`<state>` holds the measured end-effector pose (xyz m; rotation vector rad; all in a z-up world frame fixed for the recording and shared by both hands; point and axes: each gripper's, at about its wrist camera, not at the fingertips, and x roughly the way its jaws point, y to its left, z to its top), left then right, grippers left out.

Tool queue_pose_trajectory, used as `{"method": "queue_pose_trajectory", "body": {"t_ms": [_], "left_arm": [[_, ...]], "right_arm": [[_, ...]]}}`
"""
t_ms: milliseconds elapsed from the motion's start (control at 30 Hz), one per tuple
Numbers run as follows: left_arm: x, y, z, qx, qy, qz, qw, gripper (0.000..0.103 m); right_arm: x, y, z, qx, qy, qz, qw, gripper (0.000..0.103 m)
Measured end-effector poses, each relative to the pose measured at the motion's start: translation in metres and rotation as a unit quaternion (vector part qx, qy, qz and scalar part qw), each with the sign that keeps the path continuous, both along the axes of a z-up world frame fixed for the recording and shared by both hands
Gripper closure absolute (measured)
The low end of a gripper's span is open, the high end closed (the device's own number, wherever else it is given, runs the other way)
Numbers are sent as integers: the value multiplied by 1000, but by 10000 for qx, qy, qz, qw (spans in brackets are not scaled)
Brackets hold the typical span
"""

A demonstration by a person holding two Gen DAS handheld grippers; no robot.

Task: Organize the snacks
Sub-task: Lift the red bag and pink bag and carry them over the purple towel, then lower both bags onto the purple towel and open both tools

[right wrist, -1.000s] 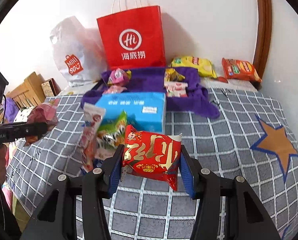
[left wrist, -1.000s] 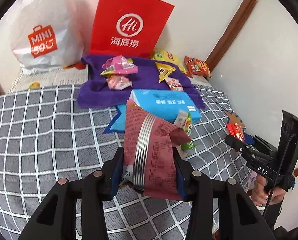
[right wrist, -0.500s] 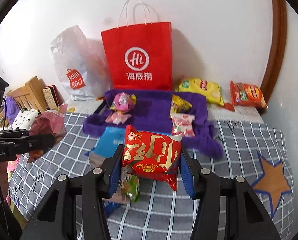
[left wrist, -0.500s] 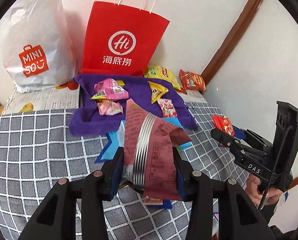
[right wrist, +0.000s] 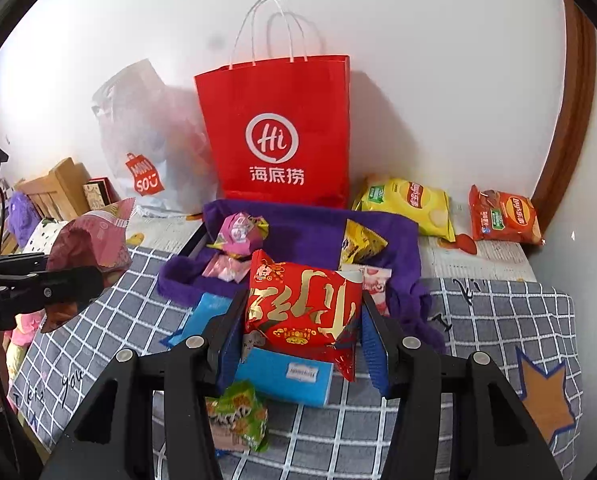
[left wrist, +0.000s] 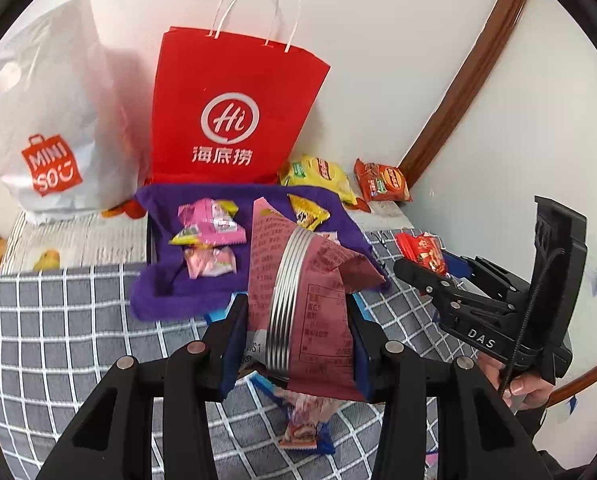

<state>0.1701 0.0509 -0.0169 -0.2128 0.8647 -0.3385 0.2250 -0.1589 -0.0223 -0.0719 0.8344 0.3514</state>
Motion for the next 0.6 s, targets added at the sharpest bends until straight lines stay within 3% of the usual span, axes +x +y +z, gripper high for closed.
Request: {"method": "queue_pose_trajectory", "body": {"t_ms": [600], "left_arm": [[96, 5, 0, 72, 106, 6, 9999, 60]], "right_arm": [[102, 26, 1, -55, 91, 243, 9996, 51]]}}
